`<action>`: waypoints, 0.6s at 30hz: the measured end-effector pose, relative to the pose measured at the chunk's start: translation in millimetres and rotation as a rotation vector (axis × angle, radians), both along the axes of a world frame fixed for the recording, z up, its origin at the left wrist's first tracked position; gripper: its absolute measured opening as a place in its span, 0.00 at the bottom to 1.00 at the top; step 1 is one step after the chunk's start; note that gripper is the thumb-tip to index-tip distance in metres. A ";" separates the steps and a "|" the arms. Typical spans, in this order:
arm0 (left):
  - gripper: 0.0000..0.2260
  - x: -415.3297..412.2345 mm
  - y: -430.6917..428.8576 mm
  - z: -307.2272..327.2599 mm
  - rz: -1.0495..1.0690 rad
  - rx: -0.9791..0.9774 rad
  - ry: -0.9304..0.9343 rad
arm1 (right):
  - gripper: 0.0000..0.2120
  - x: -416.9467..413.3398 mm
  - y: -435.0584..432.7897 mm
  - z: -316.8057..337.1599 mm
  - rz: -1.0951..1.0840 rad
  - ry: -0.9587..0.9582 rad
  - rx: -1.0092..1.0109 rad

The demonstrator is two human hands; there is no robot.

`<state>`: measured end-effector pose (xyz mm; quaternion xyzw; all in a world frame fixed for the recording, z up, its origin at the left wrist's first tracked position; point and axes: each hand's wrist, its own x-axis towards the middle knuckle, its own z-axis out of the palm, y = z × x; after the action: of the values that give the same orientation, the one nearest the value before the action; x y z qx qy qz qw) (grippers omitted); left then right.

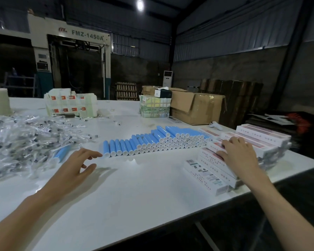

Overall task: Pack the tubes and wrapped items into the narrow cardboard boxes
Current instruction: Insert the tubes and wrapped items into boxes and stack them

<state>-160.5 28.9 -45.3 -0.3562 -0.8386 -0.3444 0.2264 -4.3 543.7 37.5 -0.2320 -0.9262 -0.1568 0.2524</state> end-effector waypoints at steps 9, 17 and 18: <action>0.16 4.1 -1.7 4.4 0.011 -0.038 -0.010 | 0.20 -2.5 -8.1 -6.0 -0.045 0.075 0.077; 0.13 13.0 2.2 7.6 0.080 -0.029 -0.088 | 0.09 -69.2 -164.1 3.2 0.654 0.205 -0.697; 0.13 14.3 2.6 9.2 0.109 -0.013 -0.107 | 0.09 -82.8 -188.2 1.5 0.750 0.193 -0.860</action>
<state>-146.2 31.5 -36.2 -0.2924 -0.8698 -0.3448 0.1974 -87.0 355.5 39.0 0.0173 -0.8983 0.3556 0.2573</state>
